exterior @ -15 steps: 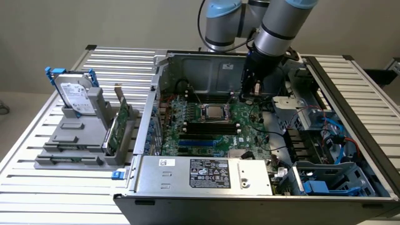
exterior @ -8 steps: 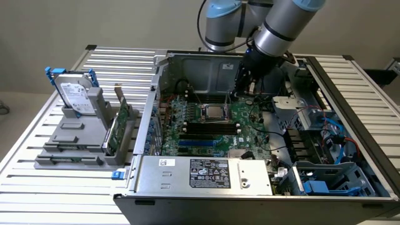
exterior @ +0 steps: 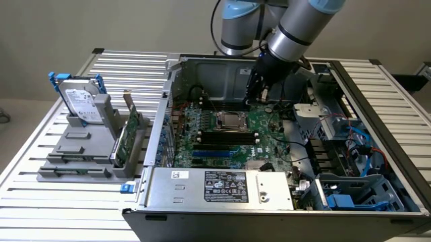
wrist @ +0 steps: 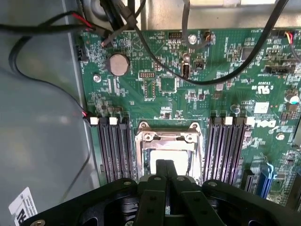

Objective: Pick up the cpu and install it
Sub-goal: 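Close the cpu cover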

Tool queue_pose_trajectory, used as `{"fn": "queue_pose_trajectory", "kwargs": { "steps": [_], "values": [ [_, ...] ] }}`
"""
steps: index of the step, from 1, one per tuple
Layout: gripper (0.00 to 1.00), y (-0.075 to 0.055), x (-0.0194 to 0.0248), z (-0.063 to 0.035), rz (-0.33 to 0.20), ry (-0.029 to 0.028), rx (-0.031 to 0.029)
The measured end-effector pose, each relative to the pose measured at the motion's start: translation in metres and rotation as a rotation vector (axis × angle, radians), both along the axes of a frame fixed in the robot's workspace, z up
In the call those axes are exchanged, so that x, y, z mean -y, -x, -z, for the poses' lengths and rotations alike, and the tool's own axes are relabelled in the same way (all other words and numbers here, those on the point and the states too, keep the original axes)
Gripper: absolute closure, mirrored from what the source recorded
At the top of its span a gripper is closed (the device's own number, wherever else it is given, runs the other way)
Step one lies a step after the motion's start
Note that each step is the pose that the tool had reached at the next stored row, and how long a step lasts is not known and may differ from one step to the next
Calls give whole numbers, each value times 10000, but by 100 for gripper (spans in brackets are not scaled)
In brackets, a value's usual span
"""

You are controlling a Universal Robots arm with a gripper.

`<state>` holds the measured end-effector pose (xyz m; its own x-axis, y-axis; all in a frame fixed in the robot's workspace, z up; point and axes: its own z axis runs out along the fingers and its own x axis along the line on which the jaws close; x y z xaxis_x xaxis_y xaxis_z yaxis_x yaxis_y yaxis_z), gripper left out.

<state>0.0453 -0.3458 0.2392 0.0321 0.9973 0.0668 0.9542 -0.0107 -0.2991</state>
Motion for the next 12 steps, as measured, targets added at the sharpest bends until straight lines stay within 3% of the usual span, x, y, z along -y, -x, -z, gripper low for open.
{"fn": "queue_pose_trajectory", "kwargs": {
  "steps": [6, 12],
  "values": [
    [89, 152, 0, 40, -40, 12, -81],
    [89, 307, 0, 48, -195, 11, -81]
  ]
}}
